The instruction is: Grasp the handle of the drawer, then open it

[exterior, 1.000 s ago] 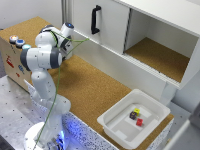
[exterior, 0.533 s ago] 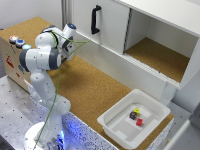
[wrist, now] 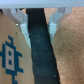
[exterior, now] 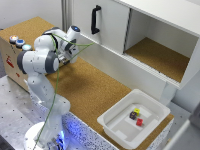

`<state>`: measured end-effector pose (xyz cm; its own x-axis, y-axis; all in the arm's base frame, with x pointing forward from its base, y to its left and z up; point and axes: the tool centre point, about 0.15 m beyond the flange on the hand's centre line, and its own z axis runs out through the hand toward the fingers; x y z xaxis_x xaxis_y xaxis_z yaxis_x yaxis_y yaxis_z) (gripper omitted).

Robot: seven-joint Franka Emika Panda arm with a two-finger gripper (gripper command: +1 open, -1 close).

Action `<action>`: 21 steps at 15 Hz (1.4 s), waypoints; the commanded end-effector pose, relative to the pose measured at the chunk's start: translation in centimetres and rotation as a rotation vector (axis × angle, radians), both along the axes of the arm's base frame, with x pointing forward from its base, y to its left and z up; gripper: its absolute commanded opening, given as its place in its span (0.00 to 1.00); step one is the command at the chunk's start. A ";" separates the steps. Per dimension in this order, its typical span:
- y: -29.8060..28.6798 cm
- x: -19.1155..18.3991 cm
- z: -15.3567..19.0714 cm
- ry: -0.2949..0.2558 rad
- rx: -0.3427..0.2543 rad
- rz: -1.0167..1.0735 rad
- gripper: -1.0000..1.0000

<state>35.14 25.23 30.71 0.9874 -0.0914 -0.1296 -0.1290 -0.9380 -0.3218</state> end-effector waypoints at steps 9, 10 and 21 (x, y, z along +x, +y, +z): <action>-11.2 0.8 -4.7 -0.011 -0.024 -0.200 0.00; -11.7 0.7 -4.7 -0.009 -0.025 -0.215 0.00; -10.7 1.0 2.5 -0.120 -0.113 -0.151 1.00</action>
